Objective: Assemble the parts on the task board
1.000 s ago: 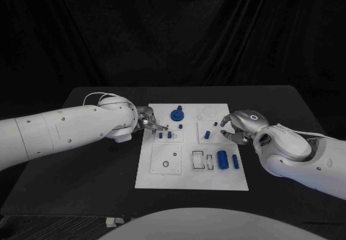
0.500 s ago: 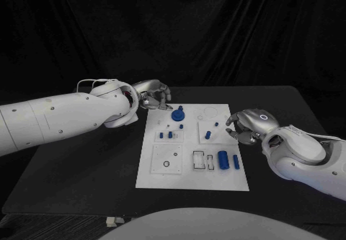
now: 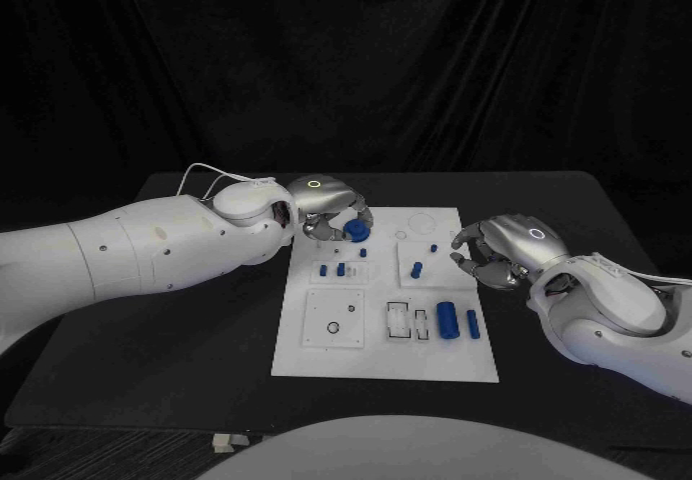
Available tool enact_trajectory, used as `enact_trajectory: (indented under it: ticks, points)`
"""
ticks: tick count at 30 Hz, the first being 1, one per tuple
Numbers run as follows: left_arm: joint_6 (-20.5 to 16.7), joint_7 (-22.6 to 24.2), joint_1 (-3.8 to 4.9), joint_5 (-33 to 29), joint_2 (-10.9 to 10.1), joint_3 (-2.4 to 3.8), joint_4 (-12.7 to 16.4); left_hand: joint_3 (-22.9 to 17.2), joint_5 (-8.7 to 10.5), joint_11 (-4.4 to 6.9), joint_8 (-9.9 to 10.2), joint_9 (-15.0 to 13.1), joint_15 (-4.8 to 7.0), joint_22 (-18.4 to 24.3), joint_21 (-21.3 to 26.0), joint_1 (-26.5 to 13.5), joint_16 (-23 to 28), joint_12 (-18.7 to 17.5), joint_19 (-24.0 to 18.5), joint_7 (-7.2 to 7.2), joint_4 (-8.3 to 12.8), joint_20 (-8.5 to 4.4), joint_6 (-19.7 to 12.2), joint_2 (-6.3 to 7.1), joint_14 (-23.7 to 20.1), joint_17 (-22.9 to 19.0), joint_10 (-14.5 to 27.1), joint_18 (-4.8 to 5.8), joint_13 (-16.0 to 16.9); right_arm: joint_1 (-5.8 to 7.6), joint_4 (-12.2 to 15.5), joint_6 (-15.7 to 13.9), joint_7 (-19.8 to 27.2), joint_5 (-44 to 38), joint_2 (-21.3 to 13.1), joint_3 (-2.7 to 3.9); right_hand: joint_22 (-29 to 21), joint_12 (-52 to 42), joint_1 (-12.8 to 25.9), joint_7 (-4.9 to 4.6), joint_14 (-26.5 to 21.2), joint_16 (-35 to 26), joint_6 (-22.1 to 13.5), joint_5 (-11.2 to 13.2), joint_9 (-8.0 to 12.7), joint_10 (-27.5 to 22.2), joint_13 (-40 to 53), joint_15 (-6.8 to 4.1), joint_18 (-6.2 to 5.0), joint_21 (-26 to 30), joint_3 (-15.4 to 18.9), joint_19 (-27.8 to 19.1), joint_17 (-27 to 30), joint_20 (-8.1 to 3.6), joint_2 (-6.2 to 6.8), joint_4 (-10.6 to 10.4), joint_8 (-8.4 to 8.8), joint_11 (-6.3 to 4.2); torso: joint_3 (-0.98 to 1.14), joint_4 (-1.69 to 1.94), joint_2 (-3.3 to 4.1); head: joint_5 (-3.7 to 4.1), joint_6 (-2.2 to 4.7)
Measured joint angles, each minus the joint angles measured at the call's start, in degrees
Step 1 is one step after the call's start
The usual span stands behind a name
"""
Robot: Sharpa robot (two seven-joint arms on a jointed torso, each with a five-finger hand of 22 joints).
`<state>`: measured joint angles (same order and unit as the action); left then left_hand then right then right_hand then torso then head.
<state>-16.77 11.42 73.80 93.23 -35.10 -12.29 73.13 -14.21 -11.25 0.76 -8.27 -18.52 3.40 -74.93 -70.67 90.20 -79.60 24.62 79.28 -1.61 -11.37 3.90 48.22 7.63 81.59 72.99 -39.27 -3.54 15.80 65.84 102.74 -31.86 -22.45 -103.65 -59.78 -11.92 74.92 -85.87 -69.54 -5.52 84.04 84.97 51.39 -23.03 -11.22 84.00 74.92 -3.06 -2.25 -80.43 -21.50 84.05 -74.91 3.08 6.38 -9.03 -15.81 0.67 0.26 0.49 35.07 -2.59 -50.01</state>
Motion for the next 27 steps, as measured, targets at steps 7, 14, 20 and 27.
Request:
enact_trajectory:
  ticks: [7,14,20,27]
  points:
    - [-0.30,2.10,-0.80,4.56,3.40,0.04,-3.87,-1.57,1.52,-0.27,0.29,1.67,0.12,0.01,-0.68,-1.22,-2.10,0.67,0.61,1.22,0.30,-0.61,3.41,1.22,1.67,1.71,-4.83,0.00,-2.32,0.01,-0.18,-0.82,1.47,0.05,0.23,0.00,0.00,0.29,0.49,0.22,-0.16,0.00,0.21,0.23,0.09,0.00,0.00,-0.16,0.00,0.00,-0.01,0.00,0.00,0.00,0.26,-0.46,0.00,0.00,-0.01,0.01,0.01,-0.19,0.00]
    - [0.49,2.20,-1.14,6.27,5.63,0.06,-6.13,-2.37,3.05,-0.30,0.55,2.39,0.09,0.01,-0.74,-1.98,-2.70,1.89,0.69,1.90,0.34,-0.70,4.42,1.26,1.96,1.96,-9.29,0.00,-2.87,0.02,-0.52,-0.89,2.47,0.41,0.59,-0.01,-0.01,0.52,0.49,0.21,-0.16,0.00,0.21,0.23,0.18,0.00,-0.01,-0.16,0.00,0.00,-0.17,0.00,0.00,0.00,0.26,-0.62,0.00,0.00,-0.04,0.01,0.01,-0.29,0.00]
    - [2.74,1.28,-1.53,6.96,7.49,0.05,-7.77,-2.67,3.05,-0.43,0.55,2.69,0.08,0.01,-0.74,-2.55,-2.71,1.26,0.69,2.44,0.63,-0.70,5.43,1.76,1.96,1.96,-9.69,0.00,-3.50,0.02,-0.89,-0.86,2.91,0.73,0.85,-0.01,-0.01,0.74,0.49,0.21,-0.16,0.00,0.21,0.23,0.19,0.00,-0.01,-0.16,0.00,0.00,-0.17,0.00,0.00,0.00,0.26,-0.62,0.00,0.00,-0.03,0.01,-0.03,-0.66,0.00]
    - [5.15,-0.07,-2.00,7.30,8.49,0.05,-8.81,-2.67,5.42,-0.47,1.40,3.26,0.30,0.01,0.01,-3.75,-2.48,-0.68,0.69,2.44,0.63,-0.70,5.43,2.06,1.74,1.21,-8.53,0.00,-4.51,0.02,-1.16,-0.80,3.05,0.99,1.02,-0.01,-0.01,0.95,0.49,0.22,-0.16,0.00,0.21,0.23,0.24,0.00,-0.01,-0.16,0.00,0.00,-0.17,0.00,0.00,0.00,0.27,-0.62,0.00,0.01,-0.01,0.01,-0.05,-0.57,0.00]
